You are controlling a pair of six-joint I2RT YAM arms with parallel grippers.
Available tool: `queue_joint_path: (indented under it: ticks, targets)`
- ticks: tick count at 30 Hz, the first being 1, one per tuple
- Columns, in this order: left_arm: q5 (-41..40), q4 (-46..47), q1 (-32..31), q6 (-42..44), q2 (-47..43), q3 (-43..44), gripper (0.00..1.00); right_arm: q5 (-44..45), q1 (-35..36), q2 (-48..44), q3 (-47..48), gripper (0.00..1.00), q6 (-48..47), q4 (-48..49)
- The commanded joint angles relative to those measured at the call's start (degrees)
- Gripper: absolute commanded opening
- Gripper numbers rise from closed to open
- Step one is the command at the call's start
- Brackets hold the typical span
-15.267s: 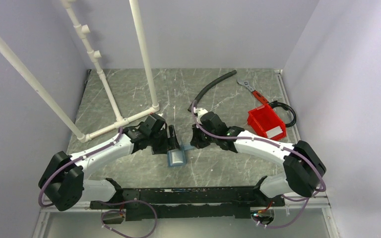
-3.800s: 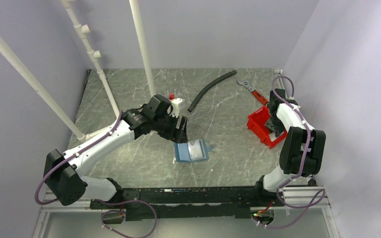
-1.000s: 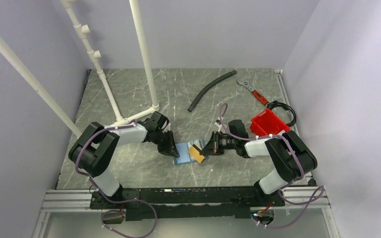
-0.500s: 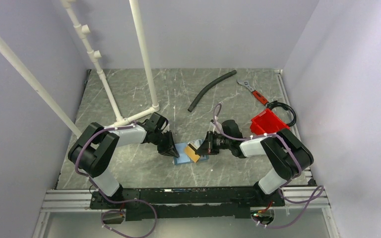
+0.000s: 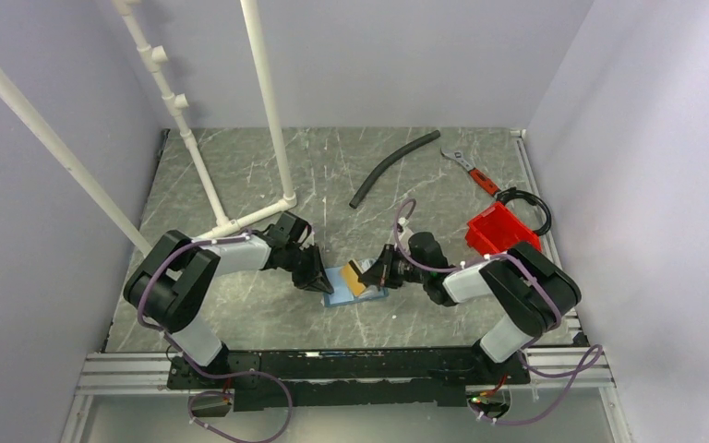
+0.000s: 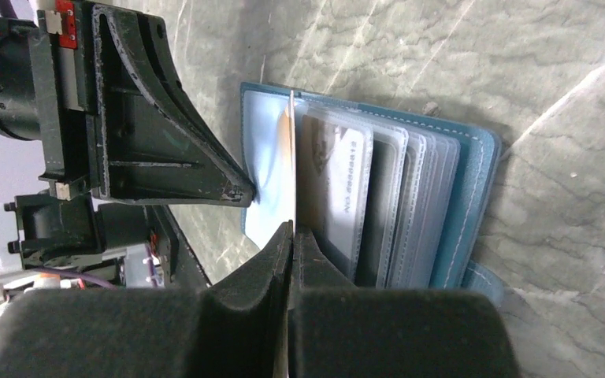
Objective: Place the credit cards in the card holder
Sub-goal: Insert the credit card into the card holder.
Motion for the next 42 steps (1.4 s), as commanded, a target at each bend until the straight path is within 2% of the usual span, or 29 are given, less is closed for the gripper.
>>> queue_joint_path:
  ticks: [1, 7, 11, 14, 16, 19, 23, 28, 33, 40, 42]
  targets:
    - [-4.2, -1.8, -0.2, 0.2, 0.1, -2.6, 0.13, 6.2, 2.8, 2.1, -1.6, 0.0, 4.0, 7.9]
    - [-3.9, -0.7, -0.2, -0.3, -0.1, -3.1, 0.13, 12.2, 7.0, 2.4, -3.3, 0.0, 7.0, 11.2]
    - [-4.0, -0.6, -0.2, -0.4, -0.6, -3.6, 0.12, 14.2, 8.1, 0.7, -3.3, 0.0, 7.5, 7.8]
    - [-4.4, -1.4, -0.2, 0.0, -1.2, -3.5, 0.12, 15.7, 8.8, -2.2, -2.1, 0.16, 5.0, 0.0]
    - [-4.6, -1.9, -0.2, 0.2, -1.6, -3.3, 0.13, 16.7, 8.8, -4.1, 0.5, 0.24, 1.1, -9.8]
    - [-4.7, -1.9, -0.2, 0.4, -1.6, -3.2, 0.13, 16.7, 9.1, -6.5, 1.2, 0.28, -2.0, -15.8]
    - [-4.4, -1.7, -0.2, 0.5, -1.1, -3.3, 0.13, 18.0, 10.8, -9.0, 2.4, 0.37, -5.1, -20.8]
    - [-4.0, -1.4, -0.2, 0.6, -0.2, -2.8, 0.13, 18.4, 11.2, -6.4, 8.7, 0.46, -11.9, -28.2]
    - [-3.8, -1.9, -0.2, 0.8, -0.1, -2.0, 0.12, 16.4, 11.2, -3.3, 11.8, 0.51, -15.0, -30.2]
    - [-3.8, -1.9, -0.2, 0.9, -0.6, -2.7, 0.12, 18.8, 11.2, -4.6, 13.9, 0.7, -19.5, -35.4]
    - [-3.7, -1.6, -0.2, 0.9, -0.4, -2.9, 0.12, 18.8, 11.2, -3.7, 14.8, 0.72, -20.6, -36.8]
